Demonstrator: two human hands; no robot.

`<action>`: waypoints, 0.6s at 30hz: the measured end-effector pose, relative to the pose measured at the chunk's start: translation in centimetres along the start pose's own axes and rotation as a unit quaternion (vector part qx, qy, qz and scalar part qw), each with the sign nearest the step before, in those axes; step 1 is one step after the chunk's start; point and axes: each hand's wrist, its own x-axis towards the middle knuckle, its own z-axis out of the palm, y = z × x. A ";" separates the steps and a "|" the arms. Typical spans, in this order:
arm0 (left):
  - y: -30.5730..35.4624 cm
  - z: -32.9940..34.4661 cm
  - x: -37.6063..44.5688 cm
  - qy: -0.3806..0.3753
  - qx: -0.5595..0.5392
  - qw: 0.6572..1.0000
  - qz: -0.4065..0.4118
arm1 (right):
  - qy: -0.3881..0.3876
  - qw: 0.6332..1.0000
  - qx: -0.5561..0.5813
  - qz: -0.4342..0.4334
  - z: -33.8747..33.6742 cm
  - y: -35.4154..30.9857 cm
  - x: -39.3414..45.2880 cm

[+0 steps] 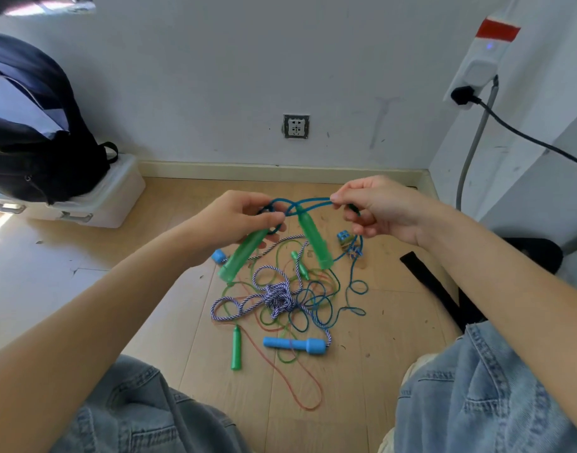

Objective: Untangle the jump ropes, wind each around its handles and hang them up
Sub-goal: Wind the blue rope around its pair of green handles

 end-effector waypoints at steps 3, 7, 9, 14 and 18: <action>0.4 0.2 0.0 0.015 0.001 1.000 0.004 | 0.020 1.000 -0.002 0.003 0.2 0.1 0.1; 1.2 0.6 0.0 0.070 -0.074 0.994 0.031 | -0.003 0.999 -0.045 0.015 1.1 0.8 0.2; 1.5 0.6 0.0 0.101 -0.062 0.992 0.045 | 0.009 0.999 -0.054 0.002 1.3 0.8 0.3; 1.7 0.7 0.2 0.162 -0.031 0.984 0.070 | 0.063 0.992 -0.091 -0.055 1.4 0.8 0.5; 2.0 0.9 0.1 0.143 -0.146 0.978 0.051 | 0.075 0.985 -0.139 -0.076 1.7 0.9 0.5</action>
